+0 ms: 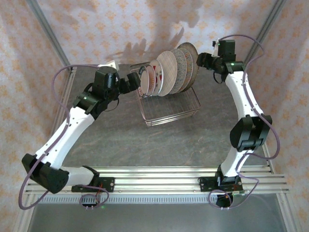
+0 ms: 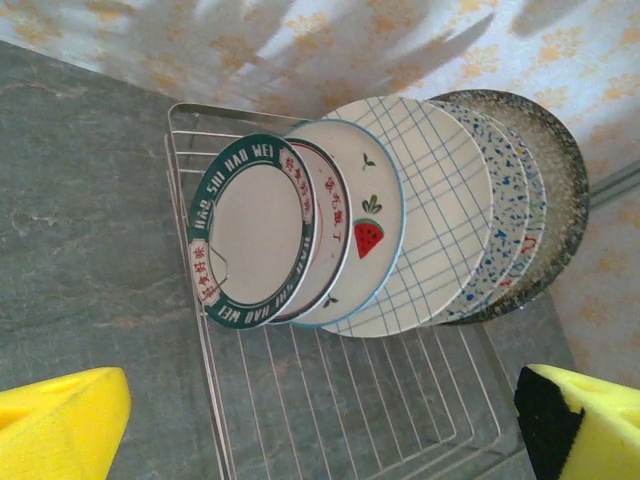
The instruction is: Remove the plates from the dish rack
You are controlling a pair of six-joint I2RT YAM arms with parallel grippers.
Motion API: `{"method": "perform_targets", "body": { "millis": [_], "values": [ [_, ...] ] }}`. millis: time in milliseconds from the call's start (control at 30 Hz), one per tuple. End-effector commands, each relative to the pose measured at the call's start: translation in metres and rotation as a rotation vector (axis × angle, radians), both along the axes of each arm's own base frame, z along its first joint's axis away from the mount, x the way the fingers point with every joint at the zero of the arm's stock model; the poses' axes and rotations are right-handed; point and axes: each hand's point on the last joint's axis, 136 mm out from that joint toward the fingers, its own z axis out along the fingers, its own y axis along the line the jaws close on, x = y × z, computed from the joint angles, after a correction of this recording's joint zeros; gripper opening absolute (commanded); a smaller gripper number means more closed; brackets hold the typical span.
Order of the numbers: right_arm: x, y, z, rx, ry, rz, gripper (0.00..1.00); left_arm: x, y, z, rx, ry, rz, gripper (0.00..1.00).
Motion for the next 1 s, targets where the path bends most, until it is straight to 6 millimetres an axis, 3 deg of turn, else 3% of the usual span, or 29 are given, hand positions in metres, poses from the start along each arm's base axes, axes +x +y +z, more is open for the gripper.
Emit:
{"method": "perform_targets", "body": {
  "millis": [0,267,600,967],
  "values": [
    [0.003,0.000,-0.006,-0.056,0.019,0.009,0.60,-0.017,-0.001,0.000,0.005,0.005,-0.048,0.99],
    [0.010,0.008,-0.035,-0.088,0.085,0.080,0.48,-0.032,-0.003,0.002,0.009,0.002,-0.100,0.99],
    [0.024,0.012,-0.052,-0.103,0.120,0.107,0.40,-0.039,-0.008,0.009,-0.007,-0.028,-0.146,0.99],
    [0.039,0.015,-0.056,-0.098,0.121,0.111,0.34,-0.042,-0.006,0.011,-0.019,-0.033,-0.136,0.99]
  ]
}}
